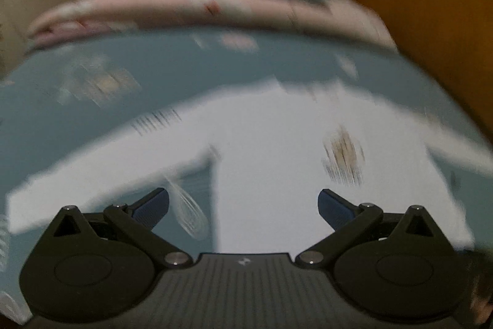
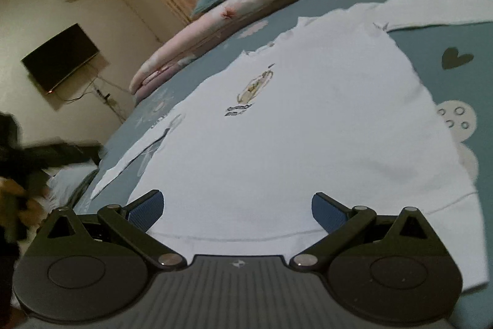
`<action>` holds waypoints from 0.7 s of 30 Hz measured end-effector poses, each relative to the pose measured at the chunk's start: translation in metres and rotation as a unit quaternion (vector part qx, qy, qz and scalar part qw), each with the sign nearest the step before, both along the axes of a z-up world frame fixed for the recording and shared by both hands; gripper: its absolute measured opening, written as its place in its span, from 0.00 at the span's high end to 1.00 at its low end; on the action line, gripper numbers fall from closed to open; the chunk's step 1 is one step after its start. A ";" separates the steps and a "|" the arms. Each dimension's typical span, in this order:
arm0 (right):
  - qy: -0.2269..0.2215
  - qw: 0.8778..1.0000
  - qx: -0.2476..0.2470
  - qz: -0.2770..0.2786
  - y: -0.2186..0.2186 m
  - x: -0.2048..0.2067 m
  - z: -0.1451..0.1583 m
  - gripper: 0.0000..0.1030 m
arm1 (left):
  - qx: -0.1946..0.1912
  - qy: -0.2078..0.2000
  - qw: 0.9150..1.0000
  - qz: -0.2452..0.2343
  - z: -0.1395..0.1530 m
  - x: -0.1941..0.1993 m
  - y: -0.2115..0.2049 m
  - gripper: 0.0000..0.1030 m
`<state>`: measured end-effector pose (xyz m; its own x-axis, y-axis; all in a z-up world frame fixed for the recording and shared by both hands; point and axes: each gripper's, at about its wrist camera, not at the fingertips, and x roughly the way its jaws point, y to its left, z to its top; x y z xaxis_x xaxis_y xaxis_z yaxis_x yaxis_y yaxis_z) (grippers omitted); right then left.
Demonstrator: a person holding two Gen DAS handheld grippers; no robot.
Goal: Fold clothes
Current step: 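Turn the left gripper down toward the folded white cloth strip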
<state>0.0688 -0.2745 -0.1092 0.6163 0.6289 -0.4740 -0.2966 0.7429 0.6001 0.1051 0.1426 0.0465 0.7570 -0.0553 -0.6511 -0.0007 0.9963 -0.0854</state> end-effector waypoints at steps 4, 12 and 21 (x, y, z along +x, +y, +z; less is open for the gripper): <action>-0.008 1.000 -0.003 0.010 0.014 0.003 0.001 0.00 | -0.065 -0.076 0.993 0.060 0.038 -0.012 0.073 0.01; -0.011 1.000 -0.021 0.013 0.024 0.006 0.001 0.00 | -0.158 -0.020 0.966 0.203 -0.024 -0.023 0.184 0.02; -0.014 0.999 -0.032 0.008 0.030 0.010 0.000 0.00 | -0.310 -0.010 0.897 0.316 -0.109 -0.038 0.258 0.28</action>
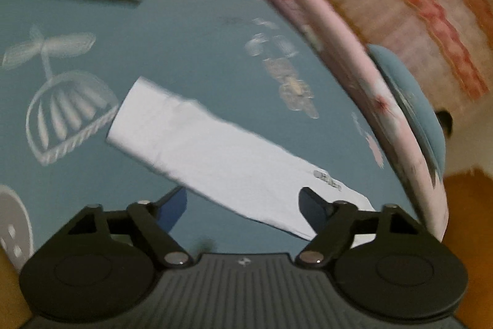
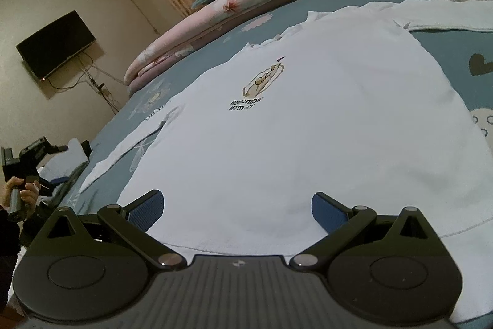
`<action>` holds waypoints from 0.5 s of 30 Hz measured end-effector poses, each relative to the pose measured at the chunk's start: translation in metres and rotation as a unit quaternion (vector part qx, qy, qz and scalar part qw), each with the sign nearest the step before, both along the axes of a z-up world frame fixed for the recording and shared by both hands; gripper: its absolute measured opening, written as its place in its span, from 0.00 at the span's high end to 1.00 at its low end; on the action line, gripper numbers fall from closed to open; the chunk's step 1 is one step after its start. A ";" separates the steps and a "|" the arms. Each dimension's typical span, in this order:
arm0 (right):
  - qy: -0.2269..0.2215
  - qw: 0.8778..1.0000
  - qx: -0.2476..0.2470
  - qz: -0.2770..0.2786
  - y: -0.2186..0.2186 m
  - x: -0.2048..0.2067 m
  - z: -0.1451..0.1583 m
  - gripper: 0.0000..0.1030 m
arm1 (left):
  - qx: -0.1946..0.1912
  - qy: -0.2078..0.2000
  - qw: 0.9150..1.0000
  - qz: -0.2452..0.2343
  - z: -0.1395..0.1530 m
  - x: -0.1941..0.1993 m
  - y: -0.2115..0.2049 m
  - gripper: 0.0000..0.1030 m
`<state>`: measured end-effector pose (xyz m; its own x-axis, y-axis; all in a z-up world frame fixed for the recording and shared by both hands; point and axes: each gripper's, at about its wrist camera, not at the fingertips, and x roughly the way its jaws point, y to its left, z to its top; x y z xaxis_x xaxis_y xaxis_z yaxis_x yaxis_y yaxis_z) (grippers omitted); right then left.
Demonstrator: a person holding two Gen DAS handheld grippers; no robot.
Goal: Fold clothes
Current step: 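Turn the left gripper down toward the folded white cloth strip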
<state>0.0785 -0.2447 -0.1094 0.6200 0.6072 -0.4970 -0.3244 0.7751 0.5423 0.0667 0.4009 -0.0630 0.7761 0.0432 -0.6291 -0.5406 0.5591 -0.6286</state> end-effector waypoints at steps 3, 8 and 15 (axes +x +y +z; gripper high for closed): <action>-0.002 1.000 -0.005 -0.001 0.002 0.001 -0.001 0.00 | -0.054 -0.004 0.998 0.028 -0.026 -0.001 0.012 0.43; -0.006 1.000 -0.012 0.000 0.004 0.003 -0.002 0.00 | -0.109 -0.026 0.990 0.082 -0.058 -0.006 0.022 0.49; -0.012 1.000 -0.019 0.001 0.007 0.004 -0.002 0.00 | -0.143 -0.079 0.977 0.134 -0.076 -0.005 0.028 0.50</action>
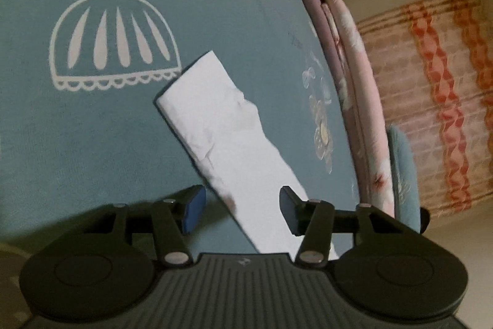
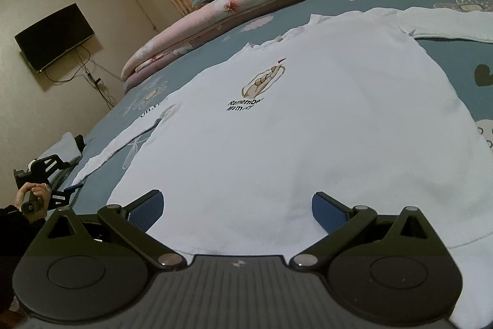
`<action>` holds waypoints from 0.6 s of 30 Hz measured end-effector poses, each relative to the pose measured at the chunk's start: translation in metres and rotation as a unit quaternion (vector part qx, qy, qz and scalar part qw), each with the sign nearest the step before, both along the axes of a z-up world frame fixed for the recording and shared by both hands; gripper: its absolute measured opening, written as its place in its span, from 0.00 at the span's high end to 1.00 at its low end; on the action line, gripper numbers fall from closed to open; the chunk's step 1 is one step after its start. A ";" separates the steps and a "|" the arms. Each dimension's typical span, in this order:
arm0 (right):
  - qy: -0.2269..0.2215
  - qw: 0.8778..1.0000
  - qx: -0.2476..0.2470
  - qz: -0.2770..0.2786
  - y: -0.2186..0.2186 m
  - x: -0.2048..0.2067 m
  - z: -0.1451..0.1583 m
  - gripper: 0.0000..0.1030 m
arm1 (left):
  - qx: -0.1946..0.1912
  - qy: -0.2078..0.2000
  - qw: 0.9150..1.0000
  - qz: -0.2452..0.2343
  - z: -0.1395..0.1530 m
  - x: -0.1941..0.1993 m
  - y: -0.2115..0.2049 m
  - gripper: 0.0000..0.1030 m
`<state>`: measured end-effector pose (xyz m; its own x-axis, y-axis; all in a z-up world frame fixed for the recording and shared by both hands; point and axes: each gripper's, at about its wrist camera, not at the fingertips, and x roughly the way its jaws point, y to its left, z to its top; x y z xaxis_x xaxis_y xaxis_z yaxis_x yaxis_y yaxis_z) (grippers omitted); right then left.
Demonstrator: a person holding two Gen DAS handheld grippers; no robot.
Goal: Fold clothes
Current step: 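Turn the left gripper down toward the folded white cloth strip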
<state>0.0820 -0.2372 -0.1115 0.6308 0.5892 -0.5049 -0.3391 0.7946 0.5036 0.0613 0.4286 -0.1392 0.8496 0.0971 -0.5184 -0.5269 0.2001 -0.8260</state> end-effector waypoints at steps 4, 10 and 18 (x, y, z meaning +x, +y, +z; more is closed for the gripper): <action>-0.002 1.000 -0.007 0.001 0.002 0.001 0.000 0.00 | 0.000 -0.016 1.000 0.016 -0.006 0.005 0.001 0.50; -0.007 1.000 -0.017 0.001 0.006 0.001 0.000 0.00 | -0.010 -0.036 0.999 0.036 -0.011 0.006 0.007 0.49; -0.009 1.000 -0.025 0.002 0.008 -0.001 0.000 0.00 | -0.012 -0.038 0.997 0.061 -0.012 0.017 0.017 0.50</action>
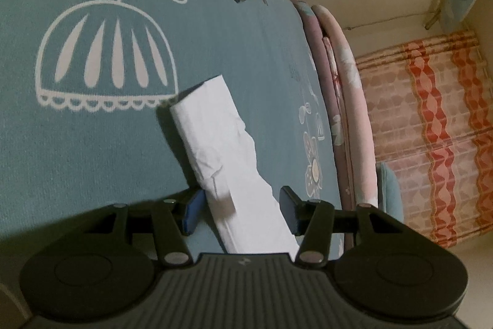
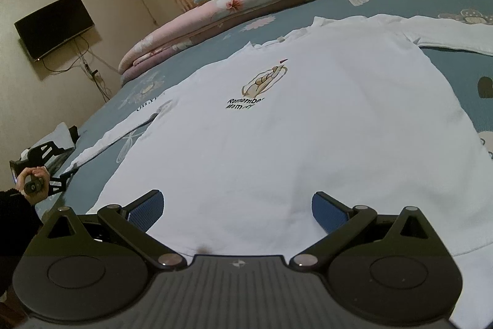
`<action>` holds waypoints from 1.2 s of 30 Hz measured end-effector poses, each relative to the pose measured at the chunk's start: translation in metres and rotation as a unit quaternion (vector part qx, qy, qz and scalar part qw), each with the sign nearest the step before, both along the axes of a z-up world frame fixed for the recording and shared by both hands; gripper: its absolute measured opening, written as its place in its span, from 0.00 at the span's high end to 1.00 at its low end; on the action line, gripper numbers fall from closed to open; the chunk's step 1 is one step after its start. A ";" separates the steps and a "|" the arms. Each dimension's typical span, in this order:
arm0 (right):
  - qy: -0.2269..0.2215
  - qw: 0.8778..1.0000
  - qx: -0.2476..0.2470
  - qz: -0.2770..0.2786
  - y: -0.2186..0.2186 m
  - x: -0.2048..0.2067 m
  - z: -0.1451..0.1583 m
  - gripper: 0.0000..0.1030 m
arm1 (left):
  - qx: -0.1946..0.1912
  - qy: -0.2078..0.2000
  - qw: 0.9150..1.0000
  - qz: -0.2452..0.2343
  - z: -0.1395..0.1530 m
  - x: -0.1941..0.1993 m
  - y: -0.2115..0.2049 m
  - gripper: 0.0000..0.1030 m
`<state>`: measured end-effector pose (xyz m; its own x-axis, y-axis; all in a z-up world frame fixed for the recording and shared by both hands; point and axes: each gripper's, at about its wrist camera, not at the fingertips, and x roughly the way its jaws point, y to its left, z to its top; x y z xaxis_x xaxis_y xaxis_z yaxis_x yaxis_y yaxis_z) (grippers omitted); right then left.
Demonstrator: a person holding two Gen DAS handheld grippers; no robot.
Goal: Fold clothes
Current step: 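Turn the left gripper down toward the folded white cloth strip, then close the left gripper on the end of the white strip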
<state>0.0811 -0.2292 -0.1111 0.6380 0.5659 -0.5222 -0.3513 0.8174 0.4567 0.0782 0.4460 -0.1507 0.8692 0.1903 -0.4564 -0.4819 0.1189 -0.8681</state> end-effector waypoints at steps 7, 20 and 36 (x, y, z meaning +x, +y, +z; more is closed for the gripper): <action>-0.003 1.000 -0.007 0.001 0.002 0.000 0.000 0.00 | 0.024 0.002 1.000 0.005 0.001 -0.009 0.013 0.48; -0.008 1.000 -0.021 0.001 0.006 0.001 -0.001 0.00 | 0.057 0.001 0.998 -0.005 0.003 0.016 0.015 0.47; -0.012 0.999 -0.031 0.002 0.010 0.002 0.000 0.00 | 0.157 0.228 0.958 -0.076 0.065 0.068 -0.006 0.92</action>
